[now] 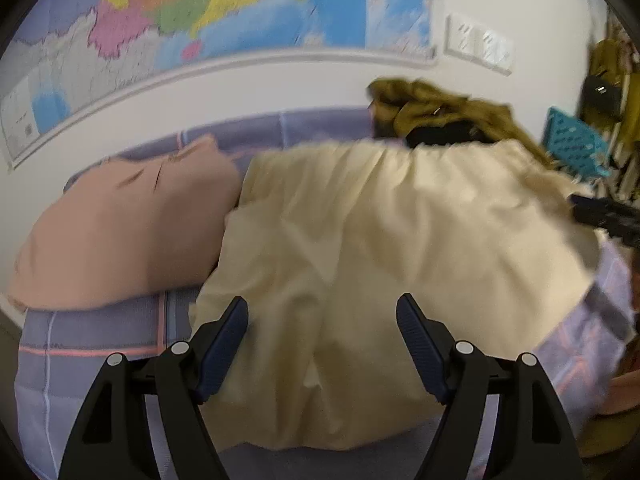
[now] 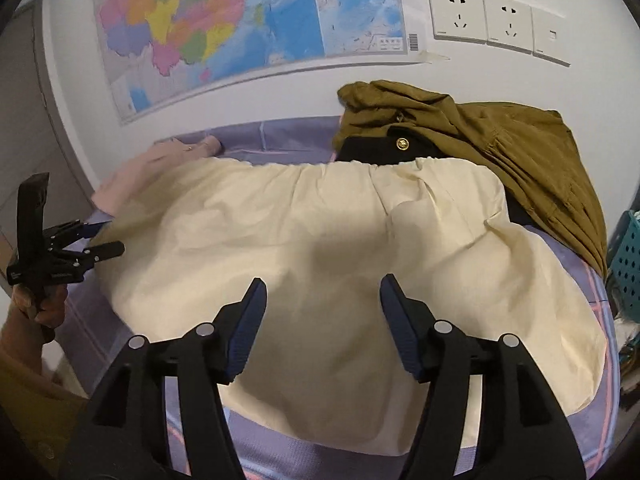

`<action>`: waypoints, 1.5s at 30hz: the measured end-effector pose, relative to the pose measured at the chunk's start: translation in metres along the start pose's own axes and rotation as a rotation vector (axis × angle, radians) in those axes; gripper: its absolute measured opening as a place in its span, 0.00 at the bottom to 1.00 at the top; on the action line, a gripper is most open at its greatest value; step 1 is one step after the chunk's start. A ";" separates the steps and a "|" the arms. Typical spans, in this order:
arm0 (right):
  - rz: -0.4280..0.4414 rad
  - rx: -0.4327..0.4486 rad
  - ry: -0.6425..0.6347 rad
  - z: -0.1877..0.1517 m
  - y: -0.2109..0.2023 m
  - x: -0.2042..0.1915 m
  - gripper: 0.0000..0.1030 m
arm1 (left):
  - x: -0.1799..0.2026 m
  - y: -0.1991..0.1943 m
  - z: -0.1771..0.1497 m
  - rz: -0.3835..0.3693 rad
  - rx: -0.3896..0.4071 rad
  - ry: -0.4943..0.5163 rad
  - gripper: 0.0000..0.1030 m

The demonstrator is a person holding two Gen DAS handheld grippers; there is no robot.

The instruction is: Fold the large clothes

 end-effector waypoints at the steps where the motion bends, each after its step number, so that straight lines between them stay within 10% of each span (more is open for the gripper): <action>1: -0.028 0.006 0.002 0.001 -0.001 0.003 0.55 | 0.000 0.007 -0.003 0.011 -0.014 0.001 0.72; 12: 0.037 0.048 -0.037 0.005 -0.015 -0.018 0.57 | 0.010 -0.035 0.020 -0.053 0.138 0.004 0.72; 21: 0.093 -0.062 0.121 -0.027 0.032 0.008 0.57 | 0.023 0.016 0.000 -0.083 -0.006 -0.011 0.72; 35: 0.258 0.035 0.287 -0.043 -0.041 0.002 0.65 | 0.013 -0.024 -0.013 -0.022 0.009 -0.039 0.72; 45: 0.338 0.026 0.456 -0.083 -0.061 0.006 0.69 | 0.011 -0.042 -0.045 -0.156 -0.050 -0.097 0.74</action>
Point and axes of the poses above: each gripper's, at about its wrist camera, not at the fingertips, and y roughly the way its jaws point, x to its right, z to its top, the point moved 6 cm from there along y, roughly the way its jaws point, and after that the axes turned 13 degrees about z, right-handed, at the moved point
